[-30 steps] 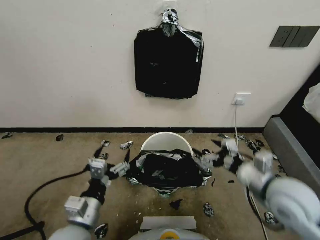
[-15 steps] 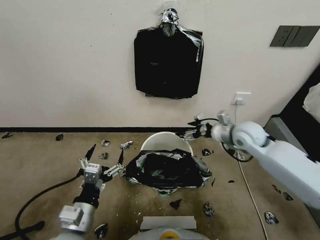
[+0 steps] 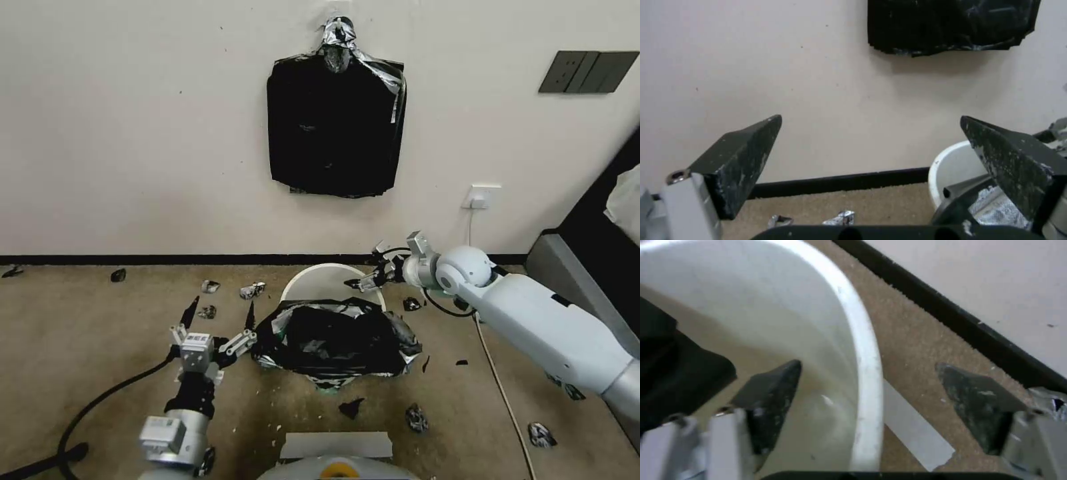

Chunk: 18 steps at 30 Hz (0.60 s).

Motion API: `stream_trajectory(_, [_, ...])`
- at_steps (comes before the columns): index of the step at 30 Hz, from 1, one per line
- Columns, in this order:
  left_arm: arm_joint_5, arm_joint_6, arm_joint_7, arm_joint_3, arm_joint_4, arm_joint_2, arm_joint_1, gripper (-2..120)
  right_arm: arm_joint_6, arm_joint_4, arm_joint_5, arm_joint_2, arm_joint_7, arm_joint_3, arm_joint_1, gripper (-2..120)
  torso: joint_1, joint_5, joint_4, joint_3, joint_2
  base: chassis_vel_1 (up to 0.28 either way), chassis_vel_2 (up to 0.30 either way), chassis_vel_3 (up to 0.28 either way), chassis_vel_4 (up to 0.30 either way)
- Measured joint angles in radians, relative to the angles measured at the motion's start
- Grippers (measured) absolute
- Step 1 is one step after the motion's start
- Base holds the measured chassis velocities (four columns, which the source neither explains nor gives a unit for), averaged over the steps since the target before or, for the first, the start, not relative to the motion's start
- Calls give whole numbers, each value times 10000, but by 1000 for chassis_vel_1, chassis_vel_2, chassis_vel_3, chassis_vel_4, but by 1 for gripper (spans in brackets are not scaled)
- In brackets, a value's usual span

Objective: Place a trash bag onto the trash bin.

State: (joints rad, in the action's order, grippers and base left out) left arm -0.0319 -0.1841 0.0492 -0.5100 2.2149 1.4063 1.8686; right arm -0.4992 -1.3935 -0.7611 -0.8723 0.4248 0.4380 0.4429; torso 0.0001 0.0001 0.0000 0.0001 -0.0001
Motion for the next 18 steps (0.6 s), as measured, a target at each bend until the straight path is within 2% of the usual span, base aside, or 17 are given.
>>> stream_trajectory(2, [0,16,7,-12,70,21,1,100,96,89,18,-55,77,35,-34,69,0,-1,-1,0,0,0,0,0,0])
stream_trajectory(4, [0,18,8,-13,83,27,8,100,110,91,18,-60,86,40,-34,68,-1,-1,-1,0,1,0,0,0,0])
stream_trajectory(5, [0,20,10,-14,97,36,25,100,131,89,18,-72,97,51,-34,61,-1,0,-1,-1,1,0,0,0,0])
stream_trajectory(7, [1,20,12,-14,96,41,36,100,138,81,18,-76,98,58,-32,59,0,0,-1,0,0,0,0,0,0])
stream_trajectory(8, [13,19,18,-14,91,45,49,100,156,50,18,-96,98,71,-15,50,-1,-1,-1,-1,0,0,0,0,0])
stream_trajectory(10, [17,19,24,-6,85,45,53,100,164,23,18,-116,95,85,0,46,-1,-1,-1,-1,0,0,0,0,0])
stream_trajectory(12, [17,19,39,11,93,41,55,100,171,-6,17,-135,74,110,17,34,0,-1,0,-1,1,0,0,0,0])
stream_trajectory(14, [17,19,43,14,106,38,55,100,174,-11,17,-135,65,119,17,31,0,-1,0,0,0,0,0,0,0])
stream_trajectory(17, [11,19,61,38,168,32,72,100,265,-26,-35,-125,25,131,18,16,0,-1,-1,-1,1,0,0,0,0])
stream_trajectory(18, [11,19,61,38,168,32,72,100,265,-26,-35,-125,25,131,18,16,0,-1,-1,-1,1,0,0,0,0])
